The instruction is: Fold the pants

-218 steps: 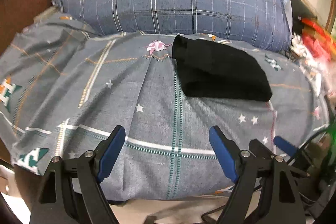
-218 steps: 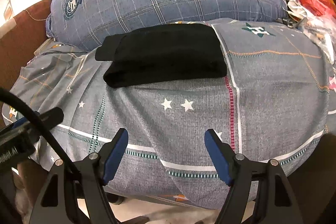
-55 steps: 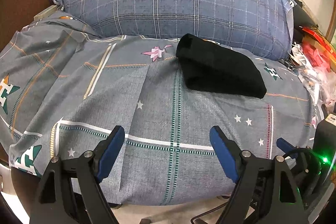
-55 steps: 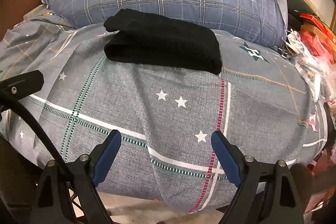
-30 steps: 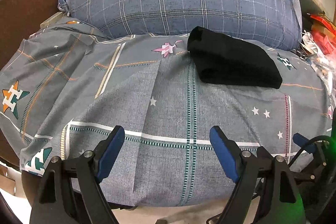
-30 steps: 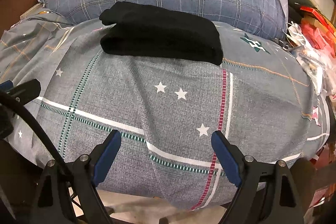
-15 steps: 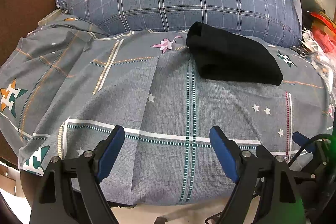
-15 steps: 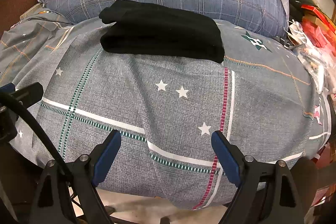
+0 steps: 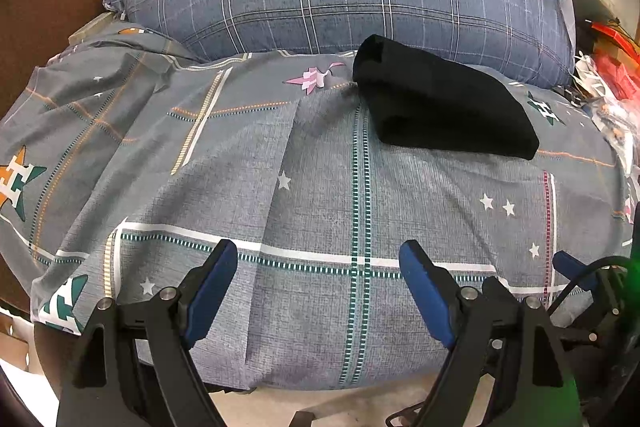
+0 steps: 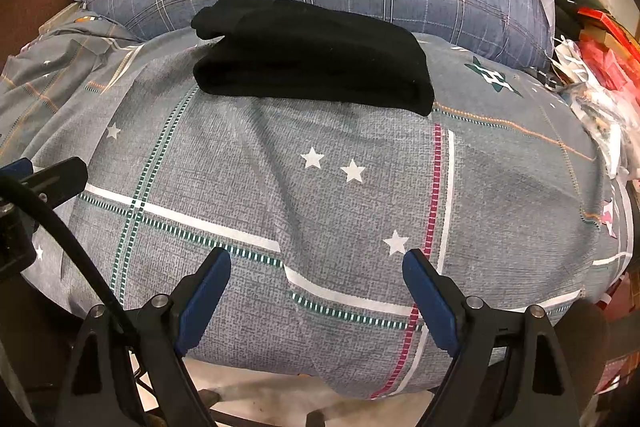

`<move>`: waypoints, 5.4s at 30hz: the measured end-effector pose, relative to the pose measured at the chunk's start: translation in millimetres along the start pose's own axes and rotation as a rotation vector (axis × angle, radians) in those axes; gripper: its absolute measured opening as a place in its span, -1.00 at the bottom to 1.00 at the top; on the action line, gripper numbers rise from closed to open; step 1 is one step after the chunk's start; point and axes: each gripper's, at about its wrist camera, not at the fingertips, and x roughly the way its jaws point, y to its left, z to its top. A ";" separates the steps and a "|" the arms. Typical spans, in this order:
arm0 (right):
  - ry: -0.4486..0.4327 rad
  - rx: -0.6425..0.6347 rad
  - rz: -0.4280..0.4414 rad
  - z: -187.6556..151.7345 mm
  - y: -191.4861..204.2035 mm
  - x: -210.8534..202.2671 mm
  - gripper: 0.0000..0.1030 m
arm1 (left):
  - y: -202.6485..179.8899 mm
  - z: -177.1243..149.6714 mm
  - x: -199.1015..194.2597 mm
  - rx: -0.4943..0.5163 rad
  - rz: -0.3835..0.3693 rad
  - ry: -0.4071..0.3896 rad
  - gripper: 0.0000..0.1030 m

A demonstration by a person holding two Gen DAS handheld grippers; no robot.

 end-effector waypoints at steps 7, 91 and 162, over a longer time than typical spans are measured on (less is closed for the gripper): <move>0.025 0.025 0.008 -1.3 -8.1 9.7 0.77 | 4.1 1.5 10.3 -0.019 -0.004 0.019 0.60; -0.138 0.453 0.458 158.4 -141.5 103.2 0.30 | -15.5 179.3 199.3 -0.363 -0.547 0.261 0.44; -0.115 0.108 0.115 14.3 -45.0 1.3 0.69 | -50.1 33.5 4.9 0.033 -0.126 -0.065 1.00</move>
